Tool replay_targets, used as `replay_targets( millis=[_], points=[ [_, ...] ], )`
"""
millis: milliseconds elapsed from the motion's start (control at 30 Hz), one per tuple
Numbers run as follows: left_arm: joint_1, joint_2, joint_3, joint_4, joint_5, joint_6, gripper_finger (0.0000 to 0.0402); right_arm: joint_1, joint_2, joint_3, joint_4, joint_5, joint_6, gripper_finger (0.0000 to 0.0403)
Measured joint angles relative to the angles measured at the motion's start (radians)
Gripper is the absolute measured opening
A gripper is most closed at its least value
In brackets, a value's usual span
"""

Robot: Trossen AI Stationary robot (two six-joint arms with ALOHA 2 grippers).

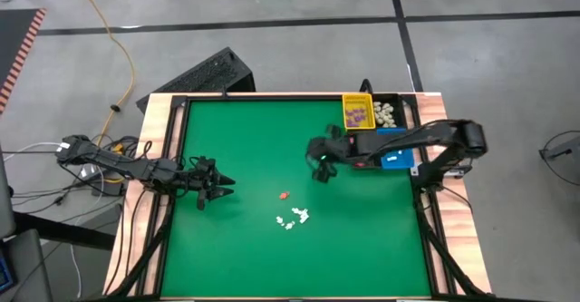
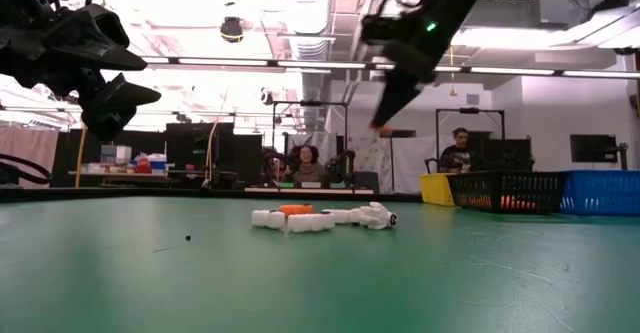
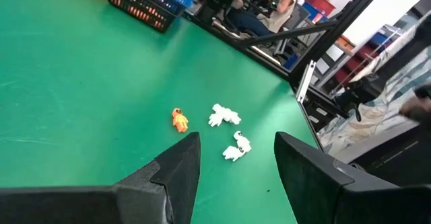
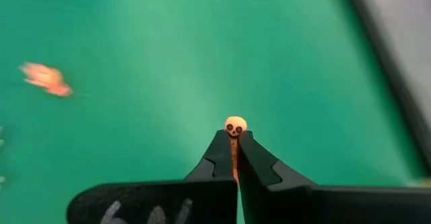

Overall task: Sort Halloween decoration
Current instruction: Put the orange skeleton toy into the bottom black basket

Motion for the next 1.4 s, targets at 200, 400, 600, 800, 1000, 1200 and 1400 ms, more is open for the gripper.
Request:
replay_targets(
  millis=[200,400,600,800,1000,1200,1400],
  points=[
    [0.000,0.000,0.000,0.001,0.007,0.000,0.0180,-0.080,-0.123,0.000,-0.373,0.136,0.220,0.0014],
    [0.000,0.000,0.000,0.001,0.007,0.000,0.0180,-0.164,-0.130,0.000,-0.490,0.142,0.316,0.0014],
    [0.000,0.000,0.000,-0.003,0.008,0.000,0.0180,-0.221,-0.117,-0.086,-0.422,0.113,0.310,0.0015],
    [0.000,0.000,0.000,-0.007,0.017,0.000,0.0180,-0.236,-0.120,-0.203,-0.349,0.047,0.348,0.0016],
    [0.000,0.000,0.000,-0.008,0.020,0.000,0.0180,-0.253,-0.149,-0.213,-0.347,0.013,0.354,0.0056],
    [0.000,0.000,0.000,-0.007,0.024,-0.005,0.0180,-0.298,-0.152,-0.213,-0.341,-0.071,0.349,0.0145],
    [0.000,0.000,0.000,0.002,0.029,-0.010,0.0180,-0.175,-0.152,-0.206,-0.123,-0.128,0.292,0.0195]
  ],
)
